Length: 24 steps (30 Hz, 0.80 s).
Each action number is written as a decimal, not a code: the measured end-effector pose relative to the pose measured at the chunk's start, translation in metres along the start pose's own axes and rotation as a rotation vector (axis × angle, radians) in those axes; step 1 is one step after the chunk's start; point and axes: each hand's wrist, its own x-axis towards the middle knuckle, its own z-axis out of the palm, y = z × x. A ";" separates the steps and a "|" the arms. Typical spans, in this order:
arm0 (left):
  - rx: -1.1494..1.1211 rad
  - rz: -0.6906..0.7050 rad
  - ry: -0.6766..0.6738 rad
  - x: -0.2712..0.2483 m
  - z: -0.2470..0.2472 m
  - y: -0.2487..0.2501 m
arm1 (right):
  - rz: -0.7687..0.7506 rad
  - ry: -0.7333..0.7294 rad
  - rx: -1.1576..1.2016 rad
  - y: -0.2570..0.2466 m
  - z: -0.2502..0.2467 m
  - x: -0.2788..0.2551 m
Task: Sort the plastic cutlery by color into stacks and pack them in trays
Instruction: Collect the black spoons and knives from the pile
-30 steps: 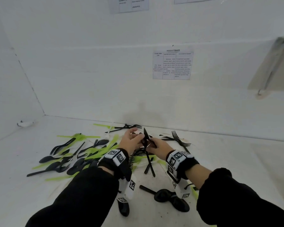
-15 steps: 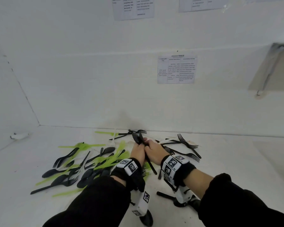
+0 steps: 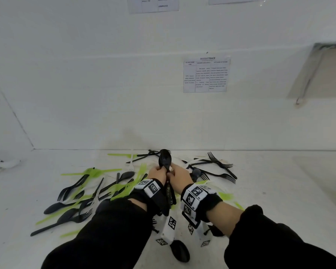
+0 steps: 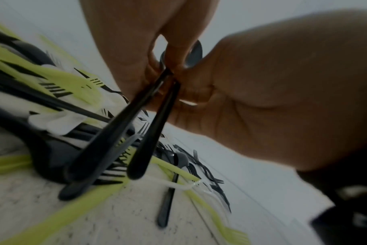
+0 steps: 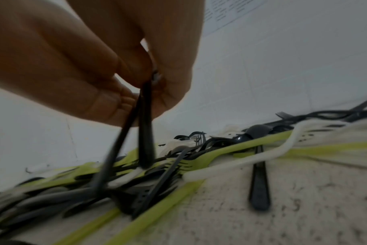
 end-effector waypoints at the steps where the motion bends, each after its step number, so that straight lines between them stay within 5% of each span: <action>1: 0.006 -0.011 -0.001 -0.001 0.001 0.000 | 0.036 0.034 0.052 0.001 0.000 0.000; 5: -0.161 -0.016 -0.059 0.006 0.009 -0.005 | 0.104 0.085 0.033 0.009 0.001 0.009; 10: -0.227 -0.010 -0.105 0.013 0.011 -0.007 | -0.006 0.011 -0.042 0.012 -0.006 0.016; 14: -0.206 -0.005 -0.063 0.019 0.011 -0.006 | 0.121 -0.111 0.173 0.016 -0.013 0.028; 18: -0.345 -0.069 -0.022 0.024 0.007 -0.007 | 0.244 0.072 -0.254 0.035 -0.038 0.055; 24: -0.275 -0.049 0.029 0.041 -0.001 -0.017 | 0.299 -0.189 -0.652 0.074 -0.051 0.062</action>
